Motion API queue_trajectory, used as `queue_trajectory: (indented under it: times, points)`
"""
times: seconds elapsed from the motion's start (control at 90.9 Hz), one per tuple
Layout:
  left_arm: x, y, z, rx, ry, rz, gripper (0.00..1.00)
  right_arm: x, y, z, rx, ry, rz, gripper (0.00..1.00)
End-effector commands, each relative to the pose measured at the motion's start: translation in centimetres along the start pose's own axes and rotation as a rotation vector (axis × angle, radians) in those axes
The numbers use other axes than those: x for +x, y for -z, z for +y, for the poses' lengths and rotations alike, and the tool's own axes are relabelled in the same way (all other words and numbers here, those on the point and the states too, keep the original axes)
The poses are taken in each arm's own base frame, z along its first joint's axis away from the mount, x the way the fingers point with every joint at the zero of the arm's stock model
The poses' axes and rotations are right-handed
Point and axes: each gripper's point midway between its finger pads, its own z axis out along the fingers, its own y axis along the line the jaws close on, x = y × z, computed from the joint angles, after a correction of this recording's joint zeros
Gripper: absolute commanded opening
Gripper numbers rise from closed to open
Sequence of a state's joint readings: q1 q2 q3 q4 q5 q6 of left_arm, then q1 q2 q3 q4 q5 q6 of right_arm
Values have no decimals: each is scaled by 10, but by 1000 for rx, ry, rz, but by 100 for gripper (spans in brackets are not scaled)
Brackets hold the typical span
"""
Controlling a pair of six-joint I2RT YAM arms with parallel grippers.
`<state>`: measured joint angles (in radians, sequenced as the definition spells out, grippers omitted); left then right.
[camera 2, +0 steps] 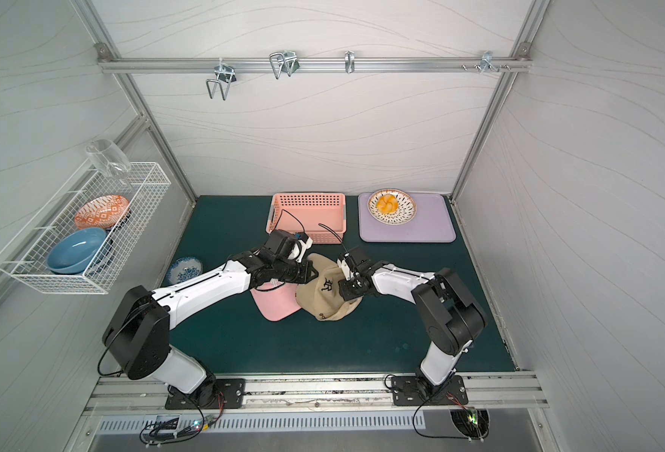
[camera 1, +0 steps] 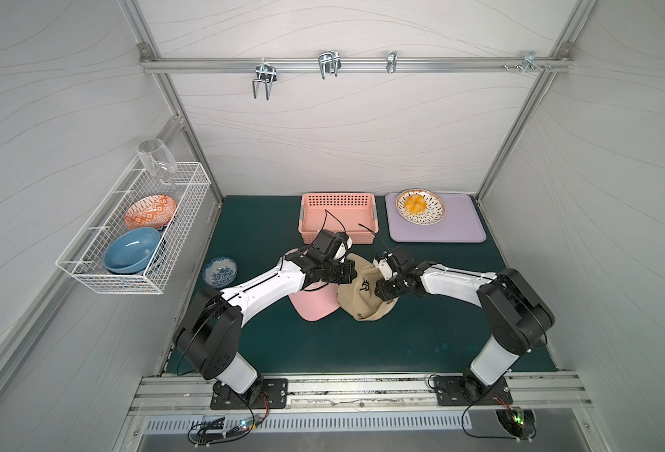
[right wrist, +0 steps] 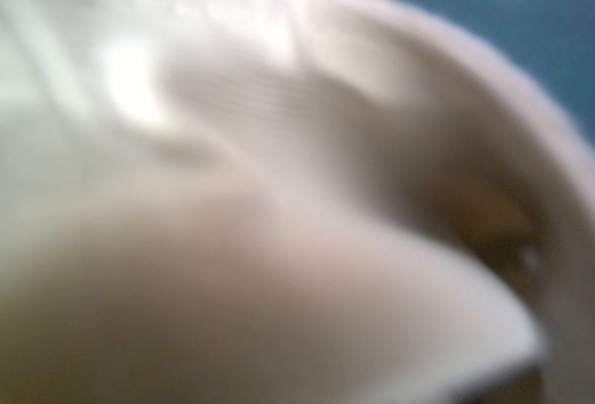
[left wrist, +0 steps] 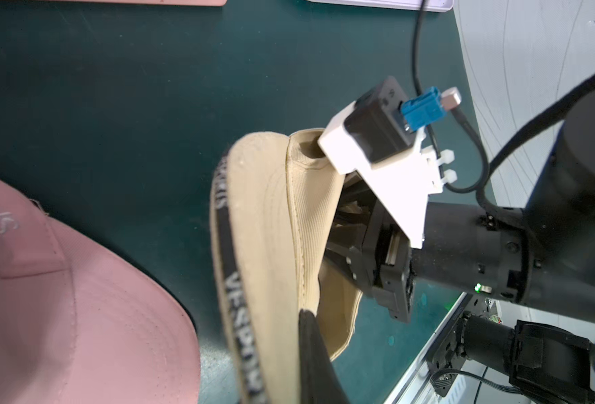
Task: Turn the baseball cap inside out
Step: Turn over the baseball cap.
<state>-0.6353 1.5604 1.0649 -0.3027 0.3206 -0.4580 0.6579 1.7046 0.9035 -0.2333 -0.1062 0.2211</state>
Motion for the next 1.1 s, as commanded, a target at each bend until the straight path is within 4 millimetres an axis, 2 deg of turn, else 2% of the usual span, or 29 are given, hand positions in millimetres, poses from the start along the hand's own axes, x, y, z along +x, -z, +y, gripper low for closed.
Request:
queue_trajectory:
  times: [0.0,0.066,0.132,0.308,0.517,0.627,0.737,0.836,0.935,1.023,1.089]
  points:
    - [-7,-4,-3,13,-5,-30,0,22,-11,4,-38,-10,72,9]
    - [-8,-4,0,2,-2,-34,0,15,1,12,-105,-20,25,0]
    - [-8,-5,3,-13,3,-39,0,4,20,21,-206,-38,-43,0]
    - [-16,1,15,-27,47,-74,0,-28,99,40,-436,-37,-258,0]
    - [-32,20,19,10,107,-156,0,-42,170,45,-627,-62,-423,0]
    - [-40,33,31,20,179,-220,0,-43,200,44,-689,-54,-485,0]
    - [-47,47,47,14,238,-280,0,-41,225,45,-738,-35,-540,0]
    - [-53,58,51,55,270,-306,0,-37,243,49,-795,-8,-572,0]
    - [-59,67,53,126,298,-324,0,-31,248,46,-808,-11,-571,0]
    - [-64,80,63,175,337,-346,0,-28,251,40,-813,-28,-578,0]
    - [-70,91,58,251,324,-357,0,-24,248,36,-802,-46,-565,0]
